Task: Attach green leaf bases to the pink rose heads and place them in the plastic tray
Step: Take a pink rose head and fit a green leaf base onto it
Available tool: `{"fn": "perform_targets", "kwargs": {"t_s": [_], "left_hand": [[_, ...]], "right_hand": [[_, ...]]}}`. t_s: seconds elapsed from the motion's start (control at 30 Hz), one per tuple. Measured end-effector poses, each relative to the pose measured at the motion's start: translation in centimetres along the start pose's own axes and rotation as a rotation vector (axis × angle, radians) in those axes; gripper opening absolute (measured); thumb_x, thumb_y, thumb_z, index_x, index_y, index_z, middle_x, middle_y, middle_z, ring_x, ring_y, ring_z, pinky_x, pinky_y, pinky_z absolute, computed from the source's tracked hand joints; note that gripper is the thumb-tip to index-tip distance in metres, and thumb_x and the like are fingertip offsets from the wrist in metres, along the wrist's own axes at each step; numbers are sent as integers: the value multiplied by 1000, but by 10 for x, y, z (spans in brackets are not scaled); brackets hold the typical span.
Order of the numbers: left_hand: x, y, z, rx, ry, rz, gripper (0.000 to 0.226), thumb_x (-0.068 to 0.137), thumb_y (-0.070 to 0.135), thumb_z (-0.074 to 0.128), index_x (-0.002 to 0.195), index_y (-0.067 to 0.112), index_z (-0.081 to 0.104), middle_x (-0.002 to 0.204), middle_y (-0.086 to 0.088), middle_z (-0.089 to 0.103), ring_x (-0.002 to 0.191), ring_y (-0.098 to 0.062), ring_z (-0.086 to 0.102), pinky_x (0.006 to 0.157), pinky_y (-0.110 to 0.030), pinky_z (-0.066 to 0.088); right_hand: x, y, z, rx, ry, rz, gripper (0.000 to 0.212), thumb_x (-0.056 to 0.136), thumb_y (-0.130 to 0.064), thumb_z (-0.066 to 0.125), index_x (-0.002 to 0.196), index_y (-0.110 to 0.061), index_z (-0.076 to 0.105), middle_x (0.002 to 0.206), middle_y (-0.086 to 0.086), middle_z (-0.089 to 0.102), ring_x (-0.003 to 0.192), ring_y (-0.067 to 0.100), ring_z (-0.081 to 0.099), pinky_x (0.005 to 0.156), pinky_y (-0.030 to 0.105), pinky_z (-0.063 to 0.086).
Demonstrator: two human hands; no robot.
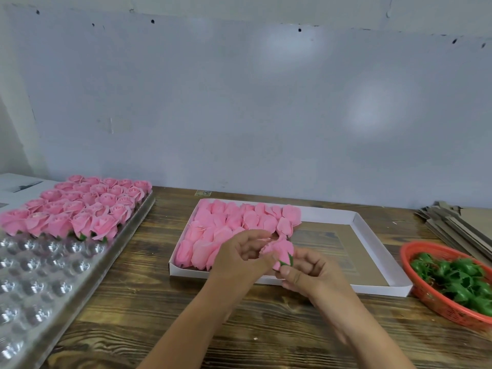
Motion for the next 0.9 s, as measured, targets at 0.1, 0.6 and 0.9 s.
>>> {"fn": "perform_targets", "kwargs": {"t_s": [0.1,0.6,0.9], "left_hand": [[0,-3,2,25,20,25,50,78,34,85,118,52,59,107,34,66,103,10,62,81,-15,53],[-8,-15,30,-15,-53,93,29,72,45,74,100,35,74,98,2,78,96,-14,74,87,-33,60],[-12,-1,23,-114,-267,-20,22,85,42,67,105,37,75,111,12,75,107,-5,70,83,-15,55]], "right_hand": [[0,1,6,59,3,-42,35,73,-16,77,108,-14,72,106,14,75,102,30,71,79,29,57],[2,16,15,-200,191,-259,40,58,-16,80,93,-24,62,93,2,76,88,16,73,71,21,56],[-4,4,10,346,-344,177,46,81,-10,73,124,0,63,126,24,63,106,26,67,87,31,58]]}}
Point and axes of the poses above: each hand's wrist, its own x-axis towards the middle knuckle, its own z-axis out of the palm, y = z × x, the point moved 4 cm from there along x, towards the middle knuckle
